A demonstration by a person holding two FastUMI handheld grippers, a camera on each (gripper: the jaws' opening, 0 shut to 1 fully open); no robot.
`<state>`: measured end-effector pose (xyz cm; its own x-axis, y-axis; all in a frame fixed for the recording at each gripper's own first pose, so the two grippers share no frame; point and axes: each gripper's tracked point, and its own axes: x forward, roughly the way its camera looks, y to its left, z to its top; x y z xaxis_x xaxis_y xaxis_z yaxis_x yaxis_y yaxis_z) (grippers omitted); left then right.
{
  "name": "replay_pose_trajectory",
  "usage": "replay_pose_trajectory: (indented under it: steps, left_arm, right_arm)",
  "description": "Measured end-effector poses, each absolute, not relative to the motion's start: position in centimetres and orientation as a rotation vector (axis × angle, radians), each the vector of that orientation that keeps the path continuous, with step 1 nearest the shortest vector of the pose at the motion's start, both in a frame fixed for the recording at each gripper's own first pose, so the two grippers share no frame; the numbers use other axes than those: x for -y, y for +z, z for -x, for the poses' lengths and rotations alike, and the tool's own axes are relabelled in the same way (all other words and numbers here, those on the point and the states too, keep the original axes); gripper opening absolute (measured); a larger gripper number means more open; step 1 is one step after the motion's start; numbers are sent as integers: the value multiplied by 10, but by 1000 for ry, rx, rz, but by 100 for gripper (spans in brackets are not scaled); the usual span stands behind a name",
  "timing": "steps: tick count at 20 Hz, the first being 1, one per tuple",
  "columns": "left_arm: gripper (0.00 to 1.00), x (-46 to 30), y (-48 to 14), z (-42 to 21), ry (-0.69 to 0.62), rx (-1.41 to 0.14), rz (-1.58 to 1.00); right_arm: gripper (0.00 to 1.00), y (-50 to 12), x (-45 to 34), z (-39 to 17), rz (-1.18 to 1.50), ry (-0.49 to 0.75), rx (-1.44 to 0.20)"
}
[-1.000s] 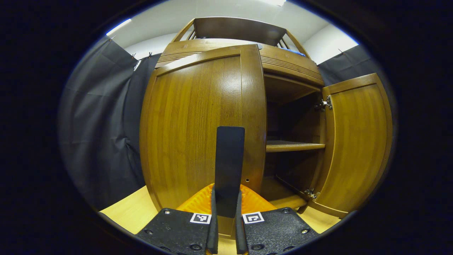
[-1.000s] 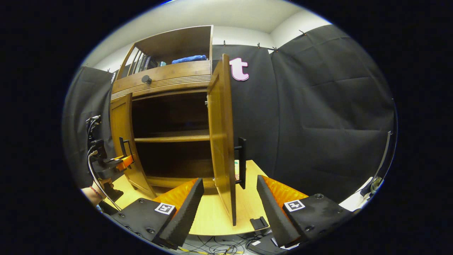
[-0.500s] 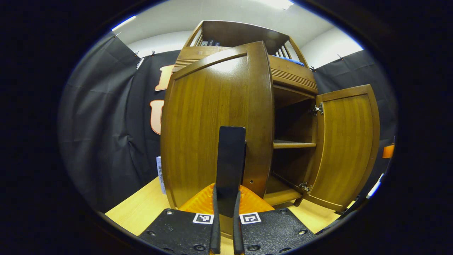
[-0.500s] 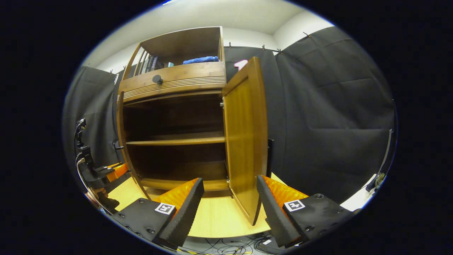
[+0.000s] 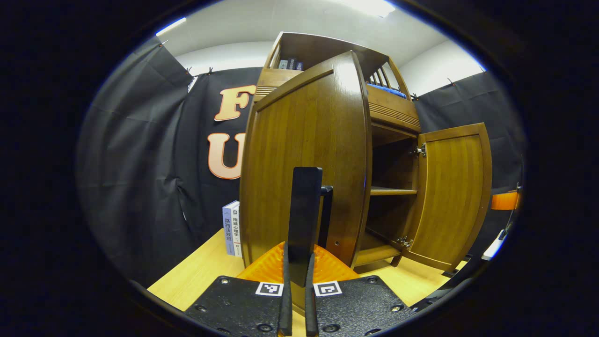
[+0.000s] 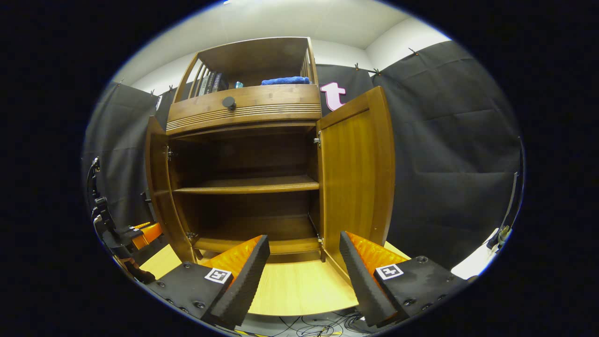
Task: Open the right door of the double-door shoe cabinet with the right hand, and open the left door with the left hand.
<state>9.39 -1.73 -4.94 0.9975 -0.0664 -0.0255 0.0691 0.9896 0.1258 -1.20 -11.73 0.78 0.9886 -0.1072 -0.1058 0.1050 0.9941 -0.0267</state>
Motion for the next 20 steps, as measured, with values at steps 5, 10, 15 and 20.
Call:
replay_pose_trajectory:
  steps: [5,10,15,20]
  left_arm:
    - [4,-19,-38,-80,-42,-22,-145]
    - [2,-60,-30,-71,1,-19,-133]
    - [2,-77,-27,-68,-15,-29,-141]
    - [1,-90,-25,-63,-19,-35,-159]
  right_arm:
    - [90,3,81,26,35,-103,-108]
    - [90,3,53,38,62,-112,-96]
    - [90,-2,32,41,64,-96,-99]
    - [90,-4,15,41,66,-75,-98]
